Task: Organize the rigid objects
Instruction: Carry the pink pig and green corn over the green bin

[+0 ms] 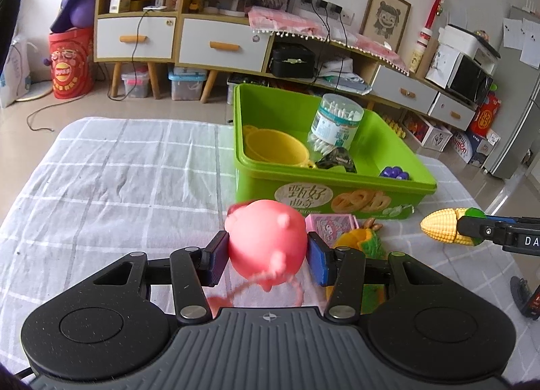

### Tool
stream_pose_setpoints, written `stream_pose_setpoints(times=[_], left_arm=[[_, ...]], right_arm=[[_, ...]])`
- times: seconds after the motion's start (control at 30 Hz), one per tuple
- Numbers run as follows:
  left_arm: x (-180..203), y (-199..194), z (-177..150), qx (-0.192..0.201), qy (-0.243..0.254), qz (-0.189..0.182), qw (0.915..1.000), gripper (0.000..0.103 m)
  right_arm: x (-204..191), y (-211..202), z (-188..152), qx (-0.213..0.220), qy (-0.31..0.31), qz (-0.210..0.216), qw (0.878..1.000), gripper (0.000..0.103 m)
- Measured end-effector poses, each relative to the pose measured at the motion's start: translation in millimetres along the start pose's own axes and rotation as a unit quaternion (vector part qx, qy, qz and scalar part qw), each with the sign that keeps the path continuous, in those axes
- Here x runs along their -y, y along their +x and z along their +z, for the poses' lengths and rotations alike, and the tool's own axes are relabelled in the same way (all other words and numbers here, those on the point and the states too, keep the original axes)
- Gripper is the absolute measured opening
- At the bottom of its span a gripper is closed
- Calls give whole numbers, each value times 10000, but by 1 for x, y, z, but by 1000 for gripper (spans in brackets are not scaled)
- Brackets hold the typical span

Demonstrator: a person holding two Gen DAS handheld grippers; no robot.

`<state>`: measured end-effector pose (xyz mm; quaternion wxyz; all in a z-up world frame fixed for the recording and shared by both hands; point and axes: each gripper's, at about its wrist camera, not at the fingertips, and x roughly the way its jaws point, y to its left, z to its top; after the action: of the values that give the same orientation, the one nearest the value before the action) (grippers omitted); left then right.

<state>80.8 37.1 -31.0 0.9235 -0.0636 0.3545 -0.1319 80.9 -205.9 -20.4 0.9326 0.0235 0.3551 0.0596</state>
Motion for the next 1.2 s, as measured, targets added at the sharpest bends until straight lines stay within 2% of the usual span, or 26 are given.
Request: stream_pose_setpoints(times=[0.43,0.67,0.93,1.2], left_arm=[[7,-8,22,337,-272,-132,9990,54],[13,-8,36,528,-592,-245,9965,54],[20,12,62,583,-695,-364,9952,54],[20,49,78,405,-775,-314,9957,54]], right_arm=[[8,-10,24,289,449,123,9985,31],[4,-6,37,383,603,173,9973,31],[4,13,55,426,1072,430,9924,31],[3,42,61,332,1355,466,9891,31]])
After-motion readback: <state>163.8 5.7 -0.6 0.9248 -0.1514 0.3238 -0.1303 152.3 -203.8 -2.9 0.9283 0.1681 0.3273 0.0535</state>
